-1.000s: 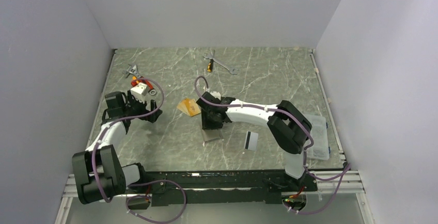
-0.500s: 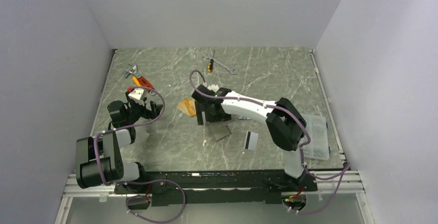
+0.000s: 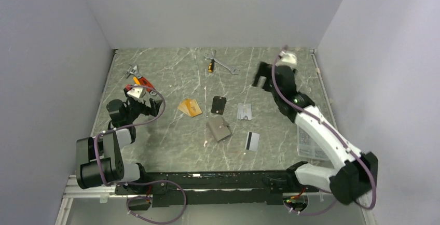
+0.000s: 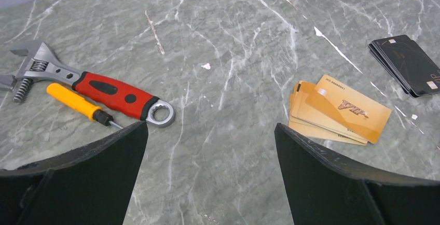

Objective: Put the credit cards into the card holder
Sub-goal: Reset both arms

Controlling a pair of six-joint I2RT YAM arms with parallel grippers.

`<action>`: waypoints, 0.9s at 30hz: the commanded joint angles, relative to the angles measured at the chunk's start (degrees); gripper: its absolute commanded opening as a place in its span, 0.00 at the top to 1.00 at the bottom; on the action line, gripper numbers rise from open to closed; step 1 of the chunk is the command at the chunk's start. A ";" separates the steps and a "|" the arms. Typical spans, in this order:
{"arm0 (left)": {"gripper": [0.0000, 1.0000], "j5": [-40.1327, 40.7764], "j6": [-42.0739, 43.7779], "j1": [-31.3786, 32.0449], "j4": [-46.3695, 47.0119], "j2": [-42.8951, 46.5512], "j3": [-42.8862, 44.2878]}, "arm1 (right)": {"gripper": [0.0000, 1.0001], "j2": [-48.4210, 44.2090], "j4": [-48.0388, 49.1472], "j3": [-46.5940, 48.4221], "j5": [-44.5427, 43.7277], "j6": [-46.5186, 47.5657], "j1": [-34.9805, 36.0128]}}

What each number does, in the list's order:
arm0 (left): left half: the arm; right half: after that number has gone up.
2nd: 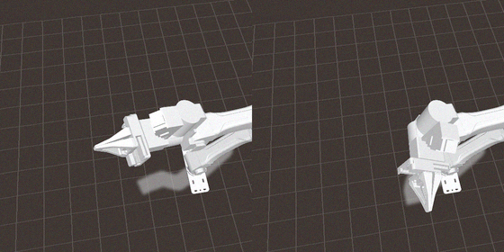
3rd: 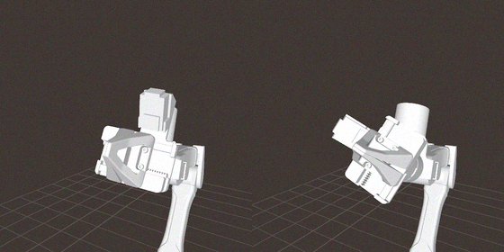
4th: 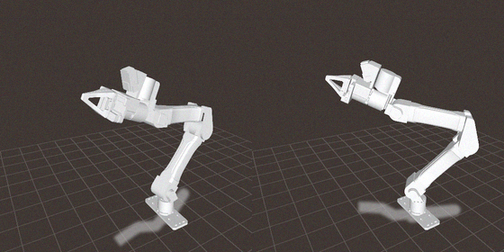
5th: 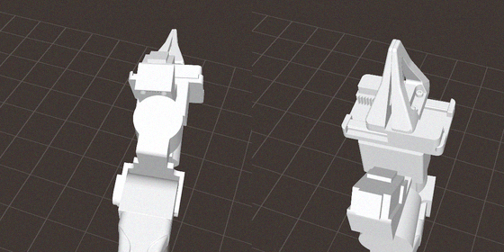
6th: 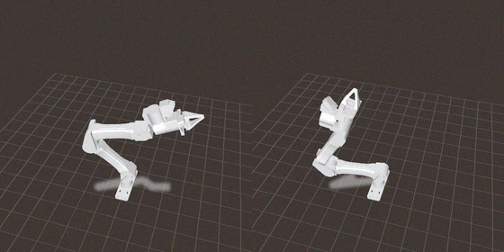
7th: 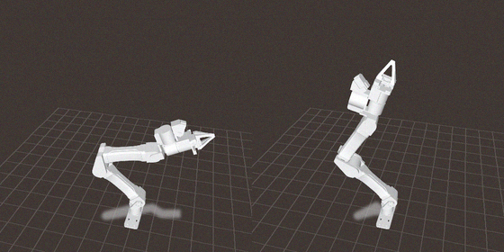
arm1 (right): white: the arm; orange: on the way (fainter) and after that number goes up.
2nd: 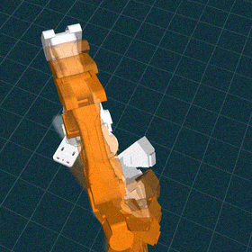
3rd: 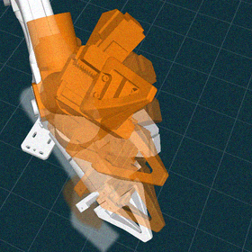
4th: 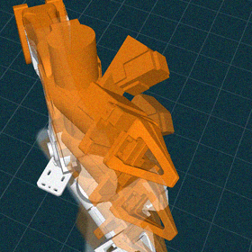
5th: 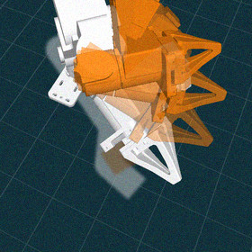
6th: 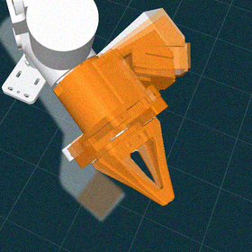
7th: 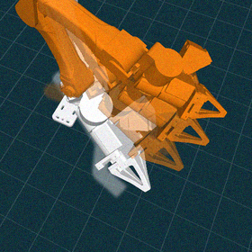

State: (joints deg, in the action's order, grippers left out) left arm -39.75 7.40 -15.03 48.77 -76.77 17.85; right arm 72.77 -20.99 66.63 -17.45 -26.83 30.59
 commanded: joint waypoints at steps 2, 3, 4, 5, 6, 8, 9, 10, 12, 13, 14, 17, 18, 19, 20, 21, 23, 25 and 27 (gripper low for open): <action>0.00 -1.13 -1.50 -0.35 2.65 -0.39 1.36 | 0.01 -9.64 36.62 -28.84 -20.46 17.04 -11.56; 0.01 -1.11 -1.25 -0.21 3.43 -0.17 0.75 | 0.01 -10.26 40.26 -32.32 -21.07 17.87 -14.35; 0.01 -1.07 -0.76 0.03 4.11 0.42 -0.05 | 0.01 -10.31 42.85 -34.85 -20.85 17.57 -17.04; 0.01 1.21 -0.78 0.76 6.16 1.16 -1.68 | 0.01 -9.91 45.17 -36.78 -20.21 17.09 -19.39; 0.01 6.75 -0.99 2.15 8.61 2.55 -3.67 | 0.01 -9.15 48.19 -38.61 -19.91 17.02 -20.93; 0.01 19.29 -1.35 5.65 15.31 2.80 -8.50 | 0.00 -6.06 52.28 -40.71 -17.03 18.14 -23.17; 0.01 23.81 -1.96 7.08 23.31 0.29 -11.30 | 0.00 -4.13 53.55 -41.03 -16.99 18.14 -23.62; 0.01 27.14 -2.34 8.55 29.58 -1.43 -12.99 | 0.00 -2.39 55.32 -41.43 -16.46 18.69 -23.94; 0.01 35.16 -1.62 11.59 18.63 2.01 -10.58 | 0.00 0.82 59.35 -42.79 -15.30 19.63 -24.58; 0.01 36.69 -1.47 12.10 17.65 0.88 -9.35 | 0.00 2.41 61.15 -42.98 -14.26 20.27 -24.85; 0.01 38.23 -1.33 12.46 18.35 -0.83 -7.53 | 0.00 4.11 63.32 -43.40 -14.20 20.96 -25.07; 0.01 39.57 -2.06 13.17 11.11 -0.45 -4.32 | 0.00 8.29 69.85 -45.76 -14.38 19.73 -25.84; 0.01 39.57 -2.04 13.11 11.35 -0.71 -4.44 | 0.00 10.03 74.42 -47.50 -13.82 20.35 -25.95; 0.01 39.57 -2.12 13.05 7.61 0.19 -3.64 | 0.00 10.65 77.43 -48.32 -11.42 21.84 -26.01; 0.01 39.57 -2.17 12.95 7.99 0.24 -3.59 | 0.00 10.47 75.77 -48.16 -8.77 21.91 -26.29; 0.01 39.57 -2.22 12.90 10.55 -0.57 -4.09 | 0.00 10.52 78.17 -49.55 -7.24 21.75 -26.95; 0.01 39.57 -2.18 12.85 8.26 -0.05 -3.60 | 0.00 12.93 90.18 -54.38 -5.76 22.81 -27.64; 0.01 39.57 -2.34 12.75 8.91 0.09 -3.94 | 0.00 12.27 82.62 -51.26 -5.51 20.75 -28.35; 0.01 39.57 -2.30 12.76 10.35 -0.35 -4.22 | 0.00 12.37 82.16 -51.38 -5.27 20.76 -28.52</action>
State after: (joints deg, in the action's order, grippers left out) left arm -1.61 6.28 -2.22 57.28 -77.10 13.45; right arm 85.08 54.15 14.06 -25.76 -5.74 2.90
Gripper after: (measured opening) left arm 0.994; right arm 0.993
